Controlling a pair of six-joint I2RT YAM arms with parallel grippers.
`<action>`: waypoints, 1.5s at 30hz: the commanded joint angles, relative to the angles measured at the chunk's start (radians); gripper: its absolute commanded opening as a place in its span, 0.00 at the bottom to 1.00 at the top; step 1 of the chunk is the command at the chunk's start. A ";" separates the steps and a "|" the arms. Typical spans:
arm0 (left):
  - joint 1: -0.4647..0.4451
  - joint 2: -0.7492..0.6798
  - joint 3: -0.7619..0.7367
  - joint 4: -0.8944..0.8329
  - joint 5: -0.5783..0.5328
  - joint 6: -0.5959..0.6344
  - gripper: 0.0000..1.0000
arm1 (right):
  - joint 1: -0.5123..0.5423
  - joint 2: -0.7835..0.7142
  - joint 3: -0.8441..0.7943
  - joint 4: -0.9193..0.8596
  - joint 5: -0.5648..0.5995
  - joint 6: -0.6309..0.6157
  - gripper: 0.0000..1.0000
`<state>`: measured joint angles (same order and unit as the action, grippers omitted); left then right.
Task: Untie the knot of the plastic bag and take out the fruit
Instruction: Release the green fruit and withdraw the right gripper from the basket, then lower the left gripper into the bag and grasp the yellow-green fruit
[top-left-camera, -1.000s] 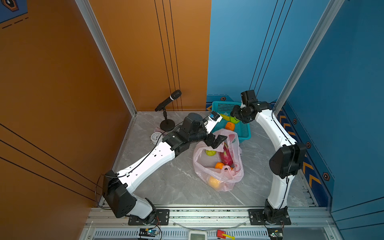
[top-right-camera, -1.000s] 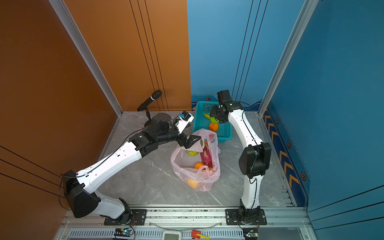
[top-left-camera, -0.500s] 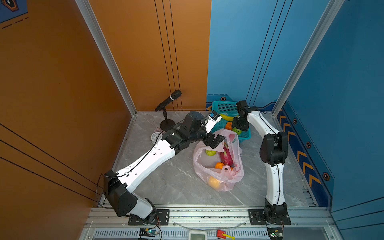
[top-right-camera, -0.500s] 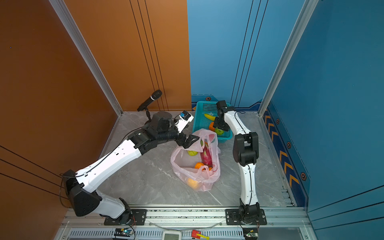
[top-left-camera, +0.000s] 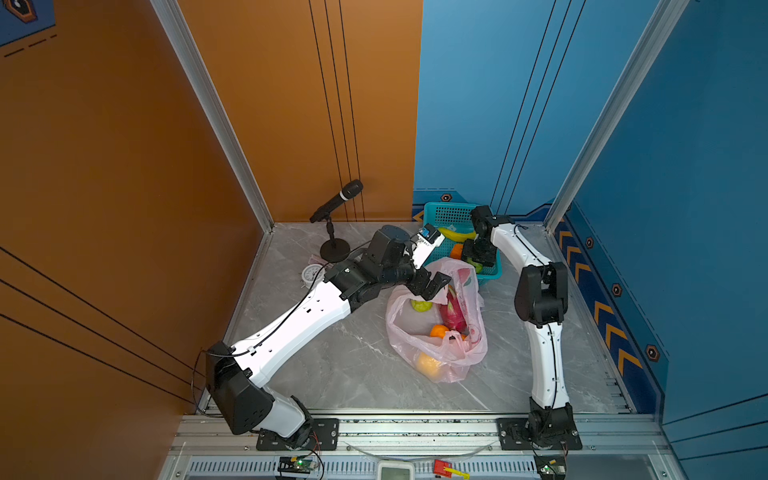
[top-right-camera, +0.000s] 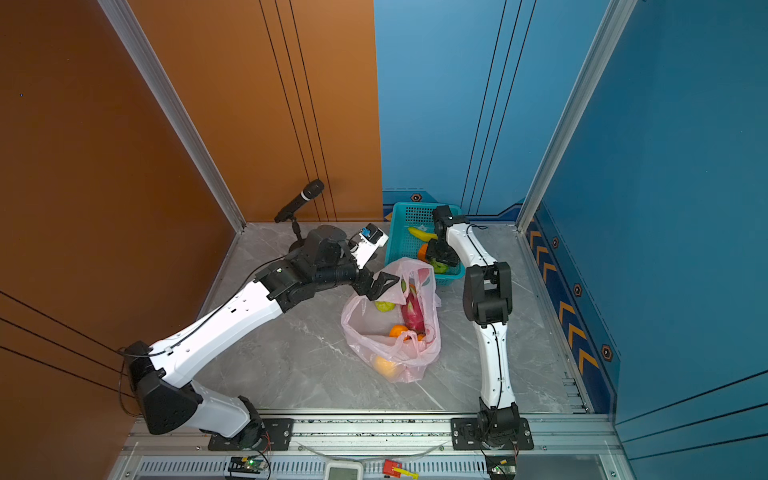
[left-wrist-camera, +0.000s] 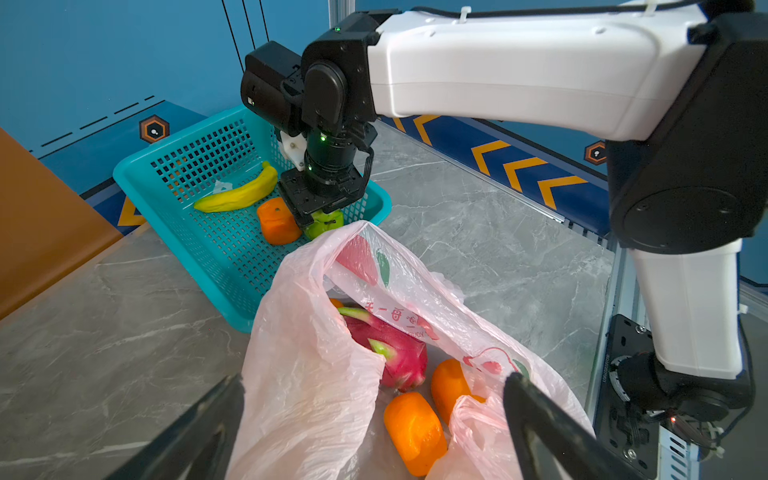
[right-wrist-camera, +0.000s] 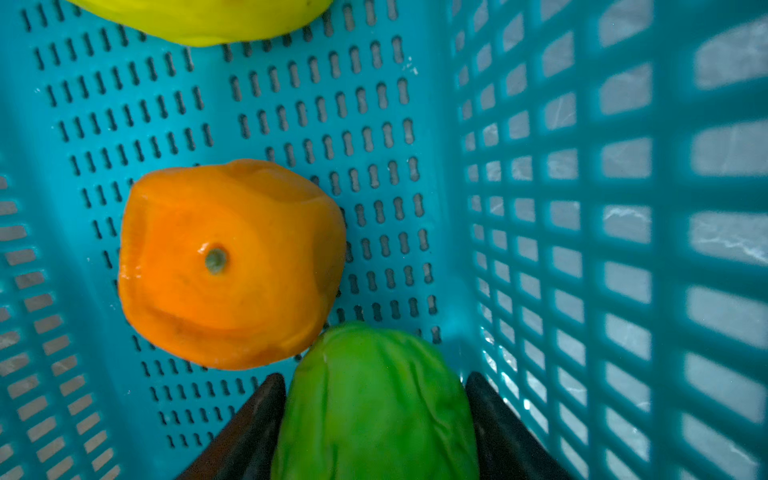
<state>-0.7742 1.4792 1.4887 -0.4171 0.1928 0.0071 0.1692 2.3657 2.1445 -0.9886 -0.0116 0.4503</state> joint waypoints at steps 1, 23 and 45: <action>-0.018 -0.034 -0.016 -0.015 -0.019 -0.002 0.98 | -0.007 -0.097 0.022 -0.039 -0.014 0.001 0.75; -0.175 -0.100 -0.175 0.039 -0.229 -0.255 0.82 | 0.023 -0.996 -0.696 0.144 -0.132 0.245 0.83; -0.283 0.181 -0.068 -0.215 -0.495 -0.445 0.66 | 0.268 -1.525 -0.986 -0.041 -0.026 0.385 0.82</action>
<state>-1.0714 1.6192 1.3567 -0.5240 -0.2623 -0.4530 0.4248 0.8597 1.1736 -0.9867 -0.0902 0.8051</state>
